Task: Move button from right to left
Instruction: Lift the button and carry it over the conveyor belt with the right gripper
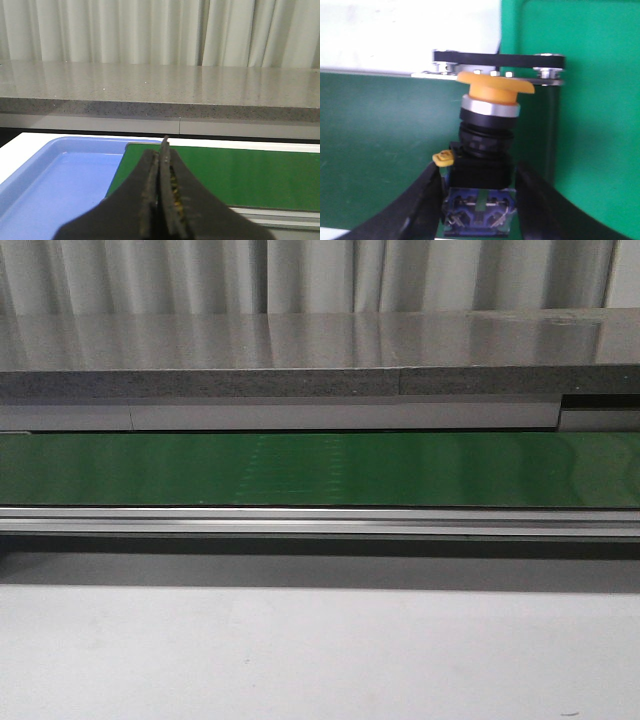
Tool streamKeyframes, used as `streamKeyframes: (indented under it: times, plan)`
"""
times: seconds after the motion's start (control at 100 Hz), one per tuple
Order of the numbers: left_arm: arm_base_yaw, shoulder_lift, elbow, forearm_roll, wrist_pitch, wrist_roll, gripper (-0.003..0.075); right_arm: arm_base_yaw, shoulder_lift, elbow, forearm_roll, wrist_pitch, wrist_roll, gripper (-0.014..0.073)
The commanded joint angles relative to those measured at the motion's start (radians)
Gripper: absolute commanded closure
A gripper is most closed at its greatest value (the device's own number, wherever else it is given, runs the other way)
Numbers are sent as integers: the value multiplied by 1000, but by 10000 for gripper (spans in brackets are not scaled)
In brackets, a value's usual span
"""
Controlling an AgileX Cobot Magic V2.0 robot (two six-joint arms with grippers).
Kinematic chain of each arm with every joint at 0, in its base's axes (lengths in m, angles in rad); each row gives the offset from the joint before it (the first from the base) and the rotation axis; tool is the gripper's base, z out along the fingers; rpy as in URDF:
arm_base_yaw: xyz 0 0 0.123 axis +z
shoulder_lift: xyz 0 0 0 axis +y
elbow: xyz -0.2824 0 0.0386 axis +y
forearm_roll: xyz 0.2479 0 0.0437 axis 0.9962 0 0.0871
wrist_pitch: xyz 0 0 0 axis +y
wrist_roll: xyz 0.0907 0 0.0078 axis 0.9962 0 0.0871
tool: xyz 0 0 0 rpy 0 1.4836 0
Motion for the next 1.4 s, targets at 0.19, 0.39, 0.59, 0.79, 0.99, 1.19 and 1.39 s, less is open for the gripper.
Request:
streamKeyframes:
  times: [0.19, 0.39, 0.59, 0.79, 0.99, 1.19, 1.39]
  plan:
    - [3, -33, 44, 0, -87, -7, 740, 148, -61, 68, 19, 6, 60, 503]
    - [3, -33, 44, 0, -87, -7, 740, 171, -93, 148, 17, -26, 91, 503]
    - [3, -33, 44, 0, -94, -7, 740, 171, -138, 185, -77, -36, 151, 503]
    - [3, -33, 44, 0, -101, -7, 740, 171, -139, 236, -102, -81, 186, 503]
    - [3, -33, 44, 0, -101, -7, 740, 171, -137, 253, -91, -98, 197, 314]
    - [3, -33, 44, 0, -101, -7, 740, 171, -137, 253, -91, -94, 197, 97]
    - [3, -33, 44, 0, -101, -7, 740, 171, -151, 253, -91, -100, 203, 171]
